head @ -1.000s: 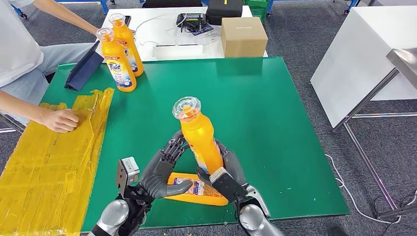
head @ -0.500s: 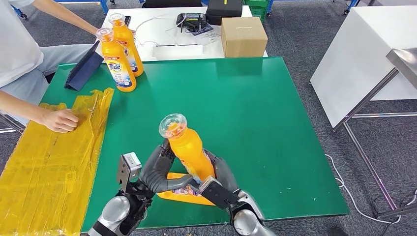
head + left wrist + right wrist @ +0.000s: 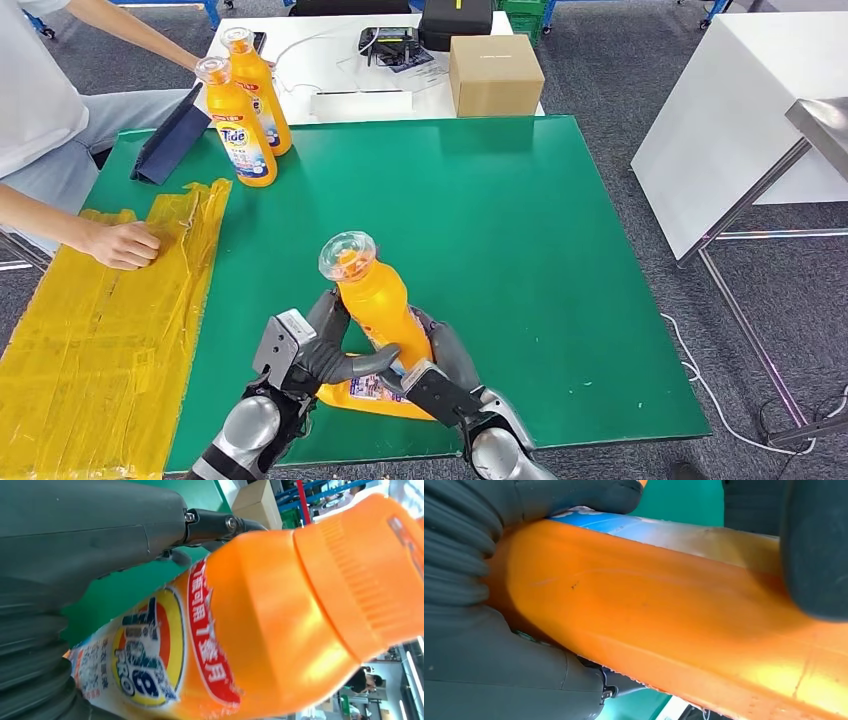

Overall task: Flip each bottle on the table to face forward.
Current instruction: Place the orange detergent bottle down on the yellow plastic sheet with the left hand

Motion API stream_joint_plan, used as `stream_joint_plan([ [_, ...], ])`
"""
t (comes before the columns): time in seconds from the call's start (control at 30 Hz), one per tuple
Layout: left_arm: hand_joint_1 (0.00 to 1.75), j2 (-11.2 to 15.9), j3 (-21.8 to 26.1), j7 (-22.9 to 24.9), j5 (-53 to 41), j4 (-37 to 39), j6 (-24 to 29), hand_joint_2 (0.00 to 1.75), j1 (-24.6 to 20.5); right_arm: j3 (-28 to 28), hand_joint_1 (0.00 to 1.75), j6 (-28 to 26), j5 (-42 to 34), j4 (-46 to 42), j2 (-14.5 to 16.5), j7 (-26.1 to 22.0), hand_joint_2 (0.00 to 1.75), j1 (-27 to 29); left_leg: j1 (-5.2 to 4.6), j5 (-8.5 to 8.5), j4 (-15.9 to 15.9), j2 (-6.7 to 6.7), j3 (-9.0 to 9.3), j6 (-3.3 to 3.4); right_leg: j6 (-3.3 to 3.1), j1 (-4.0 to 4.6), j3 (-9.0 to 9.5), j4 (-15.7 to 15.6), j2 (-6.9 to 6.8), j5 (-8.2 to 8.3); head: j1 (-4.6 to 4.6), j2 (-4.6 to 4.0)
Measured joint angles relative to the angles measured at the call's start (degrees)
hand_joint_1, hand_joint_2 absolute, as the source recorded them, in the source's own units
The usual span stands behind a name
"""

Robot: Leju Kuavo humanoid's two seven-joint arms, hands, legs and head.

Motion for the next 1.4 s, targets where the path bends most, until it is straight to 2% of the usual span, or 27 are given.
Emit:
stream_joint_plan([
  [0.33, 1.75, -0.2, -0.1, 0.5, 7.2, 0.1, -2.4, 1.75, 0.2, 0.3, 1.75, -0.9, -0.3, 0.0, 0.0, 0.0, 1.75, 0.1, 0.00, 0.00, 0.0, 0.00, 0.00, 0.00, 0.00, 0.00, 0.00, 0.0, 0.00, 0.00, -0.01, 0.00],
  [1.1, 1.75, -0.2, -0.1, 0.7, 9.9, 0.1, -3.7, 1.75, 0.3, 0.8, 1.71, -1.7, -0.2, 0.0, 0.0, 0.0, 1.75, 0.1, 0.00, 0.00, 0.0, 0.00, 0.00, 0.00, 0.00, 0.00, 0.00, 0.0, 0.00, 0.00, -0.01, 0.00],
  [1.13, 1.75, -0.2, -0.1, 0.8, 10.6, 0.1, -4.0, 1.75, 0.3, 0.8, 1.41, -1.9, -0.2, 0.0, 0.0, 0.0, 1.75, 0.1, 0.00, 0.00, 0.0, 0.00, 0.00, 0.00, 0.00, 0.00, 0.00, 0.0, 0.00, 0.00, -0.01, 0.00],
  [1.23, 1.75, -0.2, 0.0, 1.1, 13.0, 0.1, -5.4, 1.75, 0.4, 0.8, 0.13, -2.8, 0.1, 0.0, 0.0, -0.4, 1.75, 0.1, 0.00, 0.00, 0.0, 0.00, 0.00, 0.00, 0.00, 0.00, 0.00, 0.0, 0.00, 0.00, 0.00, 0.00],
  [1.27, 1.75, -0.2, 0.1, 1.1, 14.0, 0.1, -5.9, 1.75, 0.4, 0.8, 0.00, -3.2, 0.2, 0.0, 0.0, -0.7, 1.75, 0.2, 0.00, 0.00, 0.0, 0.00, 0.00, 0.00, 0.00, 0.00, 0.00, 0.0, 0.00, 0.00, 0.01, 0.00],
  [1.4, 1.75, 0.0, 1.1, 0.0, 18.0, -1.4, -7.9, 1.75, 1.2, 0.8, 0.00, -4.4, -0.7, -1.3, -0.1, -2.8, 1.75, 1.0, 0.00, 0.00, 0.0, 0.00, -0.01, 0.00, 0.00, 0.01, 0.00, 0.0, 0.00, 0.00, 0.00, 0.00],
])
